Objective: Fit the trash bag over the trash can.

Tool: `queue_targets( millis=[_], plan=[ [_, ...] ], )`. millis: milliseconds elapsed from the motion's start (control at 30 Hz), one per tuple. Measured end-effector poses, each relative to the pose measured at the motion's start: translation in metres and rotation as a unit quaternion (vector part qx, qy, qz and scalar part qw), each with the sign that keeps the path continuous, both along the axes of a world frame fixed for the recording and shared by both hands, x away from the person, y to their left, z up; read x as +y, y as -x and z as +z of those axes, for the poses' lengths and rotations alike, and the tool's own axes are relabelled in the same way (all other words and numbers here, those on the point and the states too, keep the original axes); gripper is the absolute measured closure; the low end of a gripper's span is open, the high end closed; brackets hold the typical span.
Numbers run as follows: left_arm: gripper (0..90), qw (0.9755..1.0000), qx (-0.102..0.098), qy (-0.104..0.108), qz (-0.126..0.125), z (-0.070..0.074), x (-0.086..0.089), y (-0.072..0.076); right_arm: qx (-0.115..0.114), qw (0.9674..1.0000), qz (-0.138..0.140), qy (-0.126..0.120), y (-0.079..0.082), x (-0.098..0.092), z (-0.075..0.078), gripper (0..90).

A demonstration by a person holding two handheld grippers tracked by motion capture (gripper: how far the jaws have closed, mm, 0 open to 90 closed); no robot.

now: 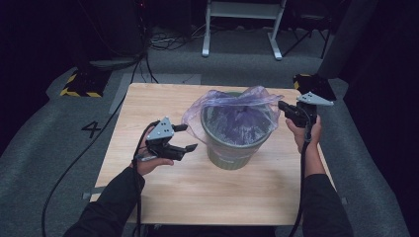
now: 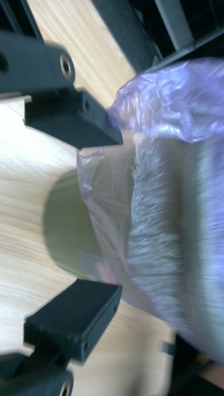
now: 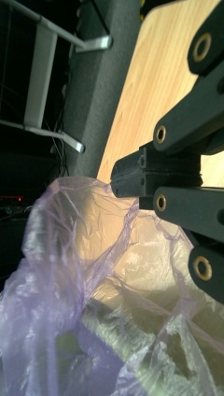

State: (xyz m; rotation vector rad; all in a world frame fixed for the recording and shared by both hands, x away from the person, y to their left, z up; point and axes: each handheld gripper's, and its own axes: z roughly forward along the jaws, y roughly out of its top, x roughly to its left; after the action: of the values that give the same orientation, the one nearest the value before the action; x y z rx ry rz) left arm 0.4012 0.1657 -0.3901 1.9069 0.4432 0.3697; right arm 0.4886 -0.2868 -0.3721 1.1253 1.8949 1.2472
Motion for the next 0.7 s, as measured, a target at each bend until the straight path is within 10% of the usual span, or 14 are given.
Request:
queue_targets(
  millis=[133,300,467,700],
  plan=[
    [22.0,0.9989,-0.008,0.046,0.002,0.015,0.013,0.001,-0.01,1.0,-0.001,-0.001,0.002,0.0,0.005,90.0],
    [21.6,0.9984,-0.022,0.049,0.014,0.039,0.013,-0.012,-0.016,0.9998,0.007,0.005,0.005,0.002,0.011,90.0],
    [21.9,0.9994,-0.029,-0.008,0.019,0.049,-0.008,-0.035,-0.023,0.9996,0.005,0.018,0.005,0.004,0.018,90.0],
    [31.8,0.9982,-0.02,-0.024,0.051,0.047,-0.019,-0.063,-0.022,0.999,0.015,0.035,0.0,0.011,0.018,90.0]
  ],
)
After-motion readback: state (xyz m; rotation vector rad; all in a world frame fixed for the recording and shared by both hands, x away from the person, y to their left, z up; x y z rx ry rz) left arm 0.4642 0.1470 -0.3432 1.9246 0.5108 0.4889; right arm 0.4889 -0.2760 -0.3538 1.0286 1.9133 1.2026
